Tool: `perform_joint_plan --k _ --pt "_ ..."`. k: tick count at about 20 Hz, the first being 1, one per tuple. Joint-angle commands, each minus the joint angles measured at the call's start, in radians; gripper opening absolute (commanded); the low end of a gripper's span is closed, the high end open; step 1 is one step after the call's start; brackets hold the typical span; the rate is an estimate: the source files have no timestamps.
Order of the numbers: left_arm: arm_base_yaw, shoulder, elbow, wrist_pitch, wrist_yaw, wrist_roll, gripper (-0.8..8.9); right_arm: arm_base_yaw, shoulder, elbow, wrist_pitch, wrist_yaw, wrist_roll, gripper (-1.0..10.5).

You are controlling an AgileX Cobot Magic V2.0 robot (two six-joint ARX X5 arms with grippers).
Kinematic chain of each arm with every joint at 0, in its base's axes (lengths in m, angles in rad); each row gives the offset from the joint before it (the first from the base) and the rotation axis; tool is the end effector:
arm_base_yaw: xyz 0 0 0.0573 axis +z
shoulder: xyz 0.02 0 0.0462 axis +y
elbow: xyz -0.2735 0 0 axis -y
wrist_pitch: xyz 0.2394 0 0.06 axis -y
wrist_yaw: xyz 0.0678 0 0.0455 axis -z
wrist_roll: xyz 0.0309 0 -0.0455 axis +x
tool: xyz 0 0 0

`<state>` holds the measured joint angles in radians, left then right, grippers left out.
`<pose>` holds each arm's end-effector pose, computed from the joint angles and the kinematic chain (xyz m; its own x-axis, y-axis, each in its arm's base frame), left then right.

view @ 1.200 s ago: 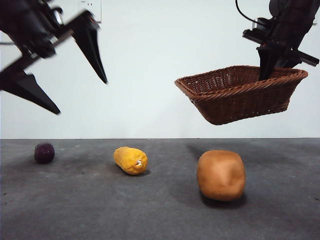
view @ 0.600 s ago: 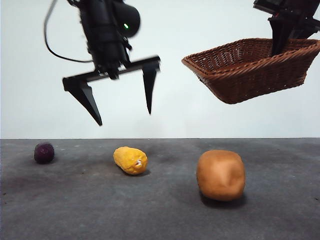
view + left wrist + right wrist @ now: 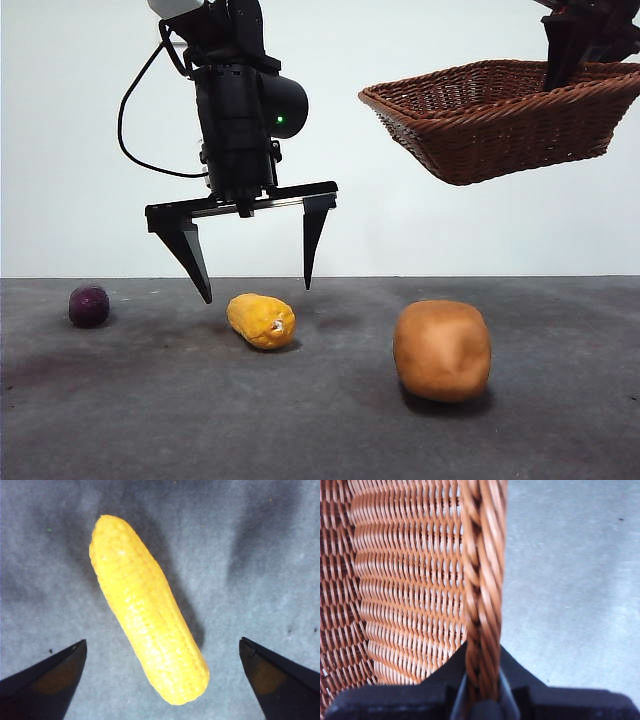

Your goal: Help me put the vegetables on the table into the basket

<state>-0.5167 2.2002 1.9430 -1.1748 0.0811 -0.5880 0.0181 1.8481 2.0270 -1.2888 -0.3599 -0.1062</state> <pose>0.3826 -0.2202 0.2241 0.0799 -0.1386 -0.9871 -0.0598 0.9878 -0.1435 0.3625 0.0174 0.3816 0.4098 0.3597 -0.8383 -0.2675 0.9260 0.2665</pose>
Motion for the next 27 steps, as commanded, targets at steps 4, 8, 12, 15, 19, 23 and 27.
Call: perform_joint_plan --k 4,8,12,15,19,23,27 --pt "-0.006 0.067 0.0 -0.003 0.023 -0.01 4.44 0.0 -0.013 0.0 -0.002 -0.015 -0.029 -0.1" --pt "-0.007 0.071 0.0 -0.013 0.023 -0.002 2.69 0.0 -0.013 0.0 0.0 -0.015 -0.031 -0.1" --pt "-0.008 0.072 0.0 -0.007 0.02 0.023 -0.09 0.0 -0.013 0.0 -0.008 -0.015 -0.031 -0.1" --pt "-0.006 0.063 0.043 -0.062 0.023 0.117 -0.09 0.0 -0.013 0.0 -0.008 -0.014 -0.029 -0.1" --pt "-0.012 -0.002 0.269 -0.142 -0.027 0.261 -0.09 0.0 -0.013 0.0 -0.027 -0.013 -0.024 -0.1" --pt "-0.044 -0.148 0.383 -0.141 -0.082 0.305 -0.09 0.001 -0.013 0.0 -0.024 0.062 0.057 -0.1" --pt "-0.078 -0.266 0.383 -0.109 -0.074 0.318 -0.09 0.043 -0.013 0.0 -0.026 0.106 0.134 -0.1"
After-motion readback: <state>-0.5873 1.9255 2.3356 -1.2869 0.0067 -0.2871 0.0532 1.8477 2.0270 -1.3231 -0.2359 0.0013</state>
